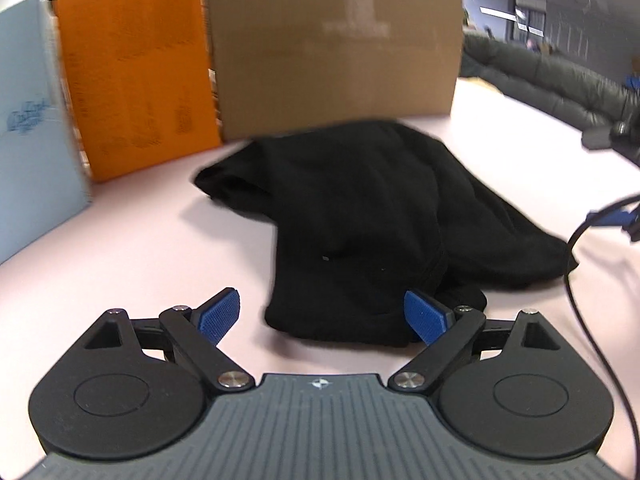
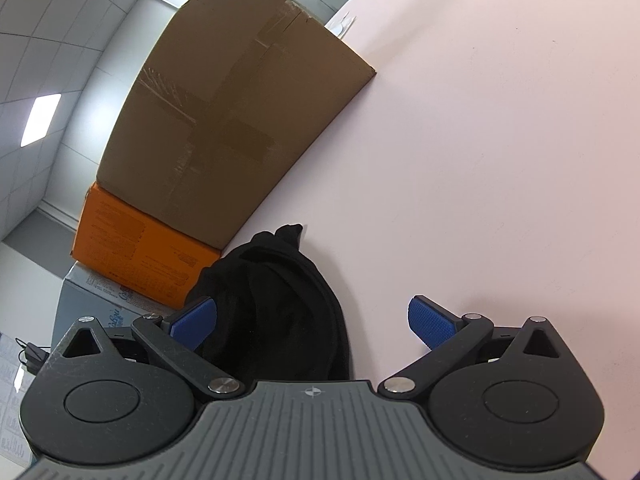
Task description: Fold clothes
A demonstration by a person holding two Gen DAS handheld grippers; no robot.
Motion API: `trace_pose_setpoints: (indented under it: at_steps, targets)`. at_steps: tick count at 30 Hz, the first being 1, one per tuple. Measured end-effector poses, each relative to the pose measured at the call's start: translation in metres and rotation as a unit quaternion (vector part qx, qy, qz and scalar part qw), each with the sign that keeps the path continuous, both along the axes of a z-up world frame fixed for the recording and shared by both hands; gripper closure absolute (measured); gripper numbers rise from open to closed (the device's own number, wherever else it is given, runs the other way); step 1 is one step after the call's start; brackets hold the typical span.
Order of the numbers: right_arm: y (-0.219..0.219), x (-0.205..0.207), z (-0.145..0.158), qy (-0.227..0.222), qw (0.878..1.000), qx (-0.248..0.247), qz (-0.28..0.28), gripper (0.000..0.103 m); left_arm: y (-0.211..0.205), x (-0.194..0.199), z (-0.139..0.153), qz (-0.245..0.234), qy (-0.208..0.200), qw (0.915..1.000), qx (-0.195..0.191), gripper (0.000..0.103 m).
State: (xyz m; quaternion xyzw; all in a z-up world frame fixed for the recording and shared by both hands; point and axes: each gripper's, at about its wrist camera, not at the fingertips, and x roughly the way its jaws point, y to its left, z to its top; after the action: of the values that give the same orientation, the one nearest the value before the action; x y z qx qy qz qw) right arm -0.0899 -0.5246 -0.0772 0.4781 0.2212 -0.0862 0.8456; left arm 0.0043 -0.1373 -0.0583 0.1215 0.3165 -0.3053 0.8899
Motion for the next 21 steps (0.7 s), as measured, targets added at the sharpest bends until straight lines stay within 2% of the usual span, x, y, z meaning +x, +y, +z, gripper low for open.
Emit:
trace_pose_setpoints:
  at_steps: [2, 3, 4, 6, 10, 17, 19, 21]
  targets:
    - [0.000, 0.001, -0.002, -0.006, 1.000, 0.008, -0.005, 0.000, -0.012, 0.005, -0.007, -0.007, 0.003, 0.9999, 0.008, 0.038]
    - [0.002, 0.000, -0.003, -0.010, 1.000, 0.012, -0.007, 0.000, -0.014, 0.011, -0.006, -0.008, 0.007, 0.9999, 0.008, 0.073]
    - [0.002, -0.002, -0.004, -0.012, 1.000, 0.017, -0.007, 0.000, -0.016, 0.016, -0.004, -0.010, 0.011, 0.9999, 0.007, 0.100]
    - [0.005, -0.004, -0.005, -0.015, 1.000, 0.022, -0.006, 0.000, -0.014, 0.019, 0.006, -0.007, -0.006, 0.9999, -0.008, 0.103]
    - [0.005, -0.003, -0.002, 0.000, 1.000, -0.002, 0.007, 0.000, -0.009, 0.014, 0.044, -0.001, -0.058, 0.9969, -0.053, 0.103]
    - [0.023, 0.012, 0.008, 0.000, 0.994, -0.075, 0.078, 0.000, 0.006, 0.014, 0.124, 0.023, -0.142, 0.9783, -0.149, 0.103]
    - [0.026, 0.015, 0.009, -0.006, 0.993, -0.078, 0.086, 0.000, 0.010, 0.015, 0.134, 0.031, -0.156, 0.9758, -0.151, 0.103]
    - [0.024, 0.015, 0.008, 0.000, 0.993, -0.080, 0.085, 0.000, 0.012, 0.019, 0.127, 0.036, -0.142, 0.9801, -0.133, 0.103]
